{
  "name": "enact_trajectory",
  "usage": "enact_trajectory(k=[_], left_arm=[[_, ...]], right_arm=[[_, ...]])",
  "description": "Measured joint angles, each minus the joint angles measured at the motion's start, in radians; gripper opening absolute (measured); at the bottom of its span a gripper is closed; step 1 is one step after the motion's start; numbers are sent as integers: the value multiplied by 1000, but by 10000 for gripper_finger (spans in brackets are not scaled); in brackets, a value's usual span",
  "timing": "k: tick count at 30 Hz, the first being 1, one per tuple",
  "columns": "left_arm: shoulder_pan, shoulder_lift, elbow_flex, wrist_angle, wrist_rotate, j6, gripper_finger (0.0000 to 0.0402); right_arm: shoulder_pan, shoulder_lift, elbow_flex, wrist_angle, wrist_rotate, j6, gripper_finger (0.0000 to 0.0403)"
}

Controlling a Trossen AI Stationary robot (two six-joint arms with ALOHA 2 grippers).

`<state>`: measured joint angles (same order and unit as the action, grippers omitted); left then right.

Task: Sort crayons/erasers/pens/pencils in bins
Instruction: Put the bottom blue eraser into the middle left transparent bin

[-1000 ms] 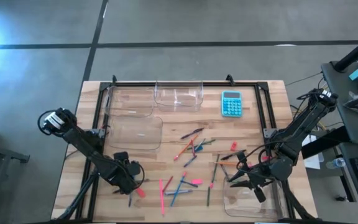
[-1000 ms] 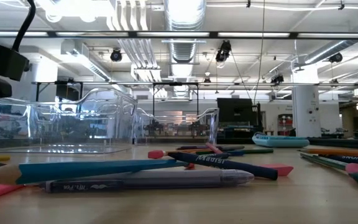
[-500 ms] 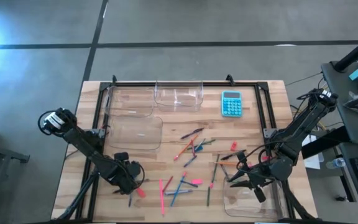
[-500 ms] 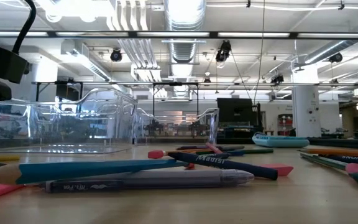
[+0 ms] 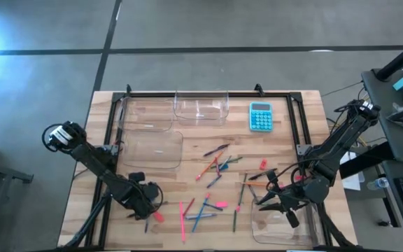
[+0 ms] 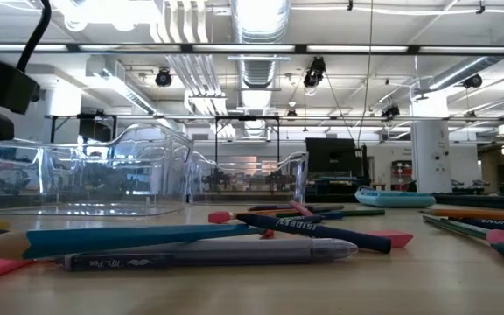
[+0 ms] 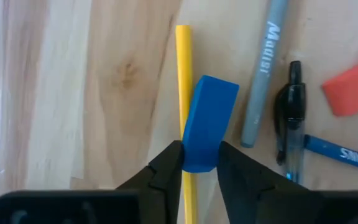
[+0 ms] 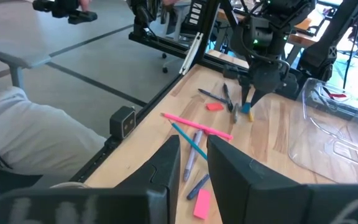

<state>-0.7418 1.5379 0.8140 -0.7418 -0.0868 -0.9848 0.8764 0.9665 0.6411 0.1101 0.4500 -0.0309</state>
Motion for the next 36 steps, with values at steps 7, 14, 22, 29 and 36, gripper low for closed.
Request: enact_trajectory(k=[7, 14, 22, 29, 36], left_arm=[[0, -6, 20, -5, 5, 2, 75], [1, -92, 26, -10, 5, 0, 74], [63, -299, 26, -17, -174, 79, 74], [261, -477, 27, -32, -290, 321, 74], [567, -488, 25, -71, -177, 552, 74]], right_arm=[[0, 0, 0, 0, 1, 0, 70], [0, 0, 0, 0, 3, 0, 70], [-5, 0, 0, 0, 29, -19, 70], [-16, 0, 0, 0, 30, -16, 70], [-18, 0, 0, 0, 30, -15, 70]])
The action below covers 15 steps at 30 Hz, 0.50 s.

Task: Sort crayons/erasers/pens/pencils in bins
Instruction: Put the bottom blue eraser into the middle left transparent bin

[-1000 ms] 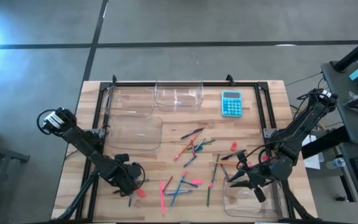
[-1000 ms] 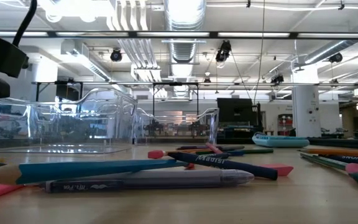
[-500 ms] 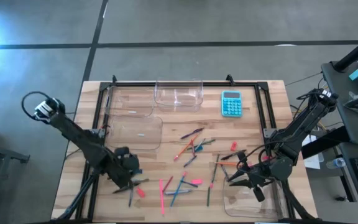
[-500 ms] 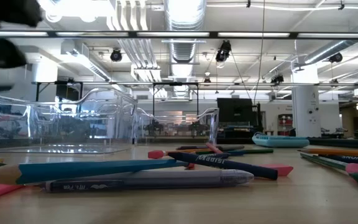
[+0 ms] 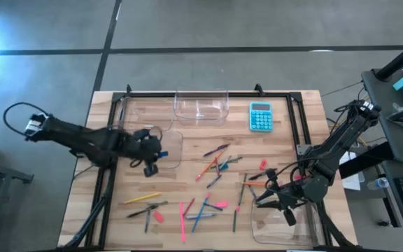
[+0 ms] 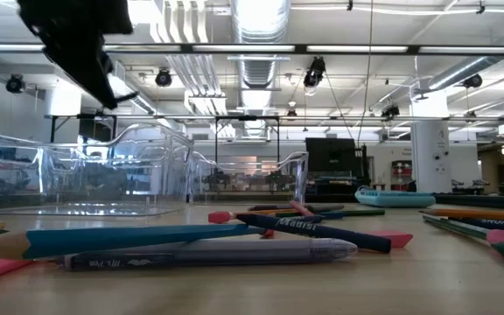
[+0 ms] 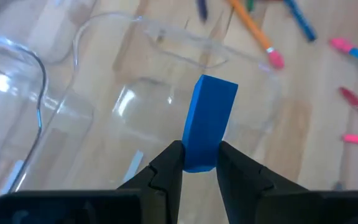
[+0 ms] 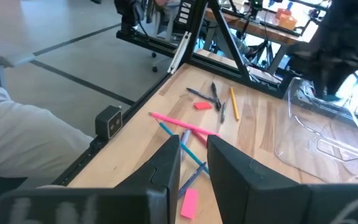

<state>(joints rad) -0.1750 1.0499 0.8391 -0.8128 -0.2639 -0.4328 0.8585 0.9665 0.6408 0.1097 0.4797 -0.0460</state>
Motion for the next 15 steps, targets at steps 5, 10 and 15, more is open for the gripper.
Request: enact_trajectory(k=[5, 10, 15], left_arm=[[131, 51, -2, -2, 124, 100, 74], [161, 92, -2, -9, 133, 153, 74], [161, 122, -2, -13, 133, 154, 97]], right_arm=[[0, 0, -4, -1, 0, -1, 70], [0, 0, -5, 0, 0, 0, 70], [0, 0, -5, 0, 1, 0, 70]])
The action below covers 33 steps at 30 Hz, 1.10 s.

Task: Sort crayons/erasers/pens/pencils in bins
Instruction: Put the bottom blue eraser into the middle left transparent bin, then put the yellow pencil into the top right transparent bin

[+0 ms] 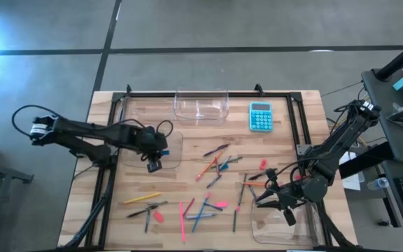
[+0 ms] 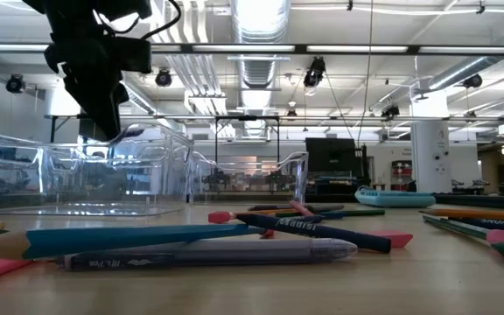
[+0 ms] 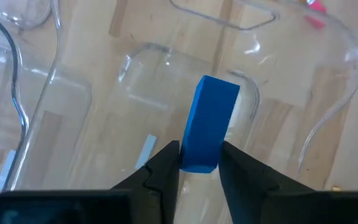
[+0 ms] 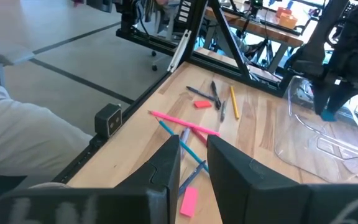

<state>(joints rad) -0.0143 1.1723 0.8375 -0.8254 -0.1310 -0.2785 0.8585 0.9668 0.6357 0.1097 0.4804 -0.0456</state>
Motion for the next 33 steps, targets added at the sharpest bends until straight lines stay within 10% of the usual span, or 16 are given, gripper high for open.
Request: enact_trajectory(k=[15, 33], left_arm=[[-32, 0, 244, -222, -35, -34, 191], [-529, 33, 315, -105, -159, -328, 191]], right_arm=[[0, 0, 0, 0, 3, -5, 70], [0, 0, -2, -23, 4, 36, 70]])
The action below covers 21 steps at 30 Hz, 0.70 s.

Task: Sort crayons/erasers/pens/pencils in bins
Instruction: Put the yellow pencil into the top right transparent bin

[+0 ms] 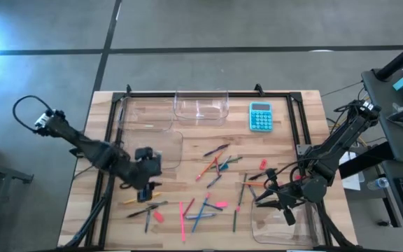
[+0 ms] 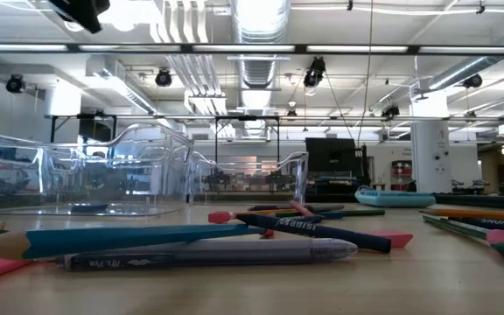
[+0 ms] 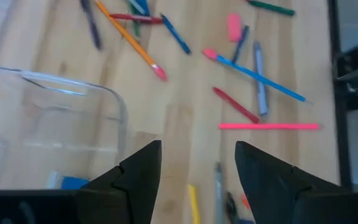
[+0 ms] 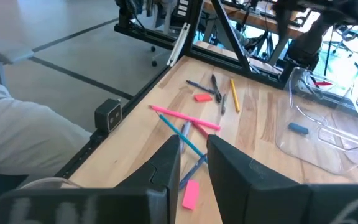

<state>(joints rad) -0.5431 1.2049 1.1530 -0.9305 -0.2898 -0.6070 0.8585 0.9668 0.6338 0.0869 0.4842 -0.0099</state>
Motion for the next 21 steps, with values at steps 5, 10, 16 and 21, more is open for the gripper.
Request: enact_trajectory(k=[5, 10, 16, 21], left_arm=[[-124, 41, 1, 9, -129, -61, 191], [-198, 67, -24, 85, -234, -92, 191], [-207, 13, -176, 300, -245, -88, 191], [-207, -68, -296, 456, -240, -89, 191]], right_arm=[[0, 0, 0, 0, 17, 1, 70], [0, 0, 0, -1, 17, 2, 70], [0, 0, 0, -3, 17, 12, 70], [0, 0, 0, -3, 17, 9, 70]])
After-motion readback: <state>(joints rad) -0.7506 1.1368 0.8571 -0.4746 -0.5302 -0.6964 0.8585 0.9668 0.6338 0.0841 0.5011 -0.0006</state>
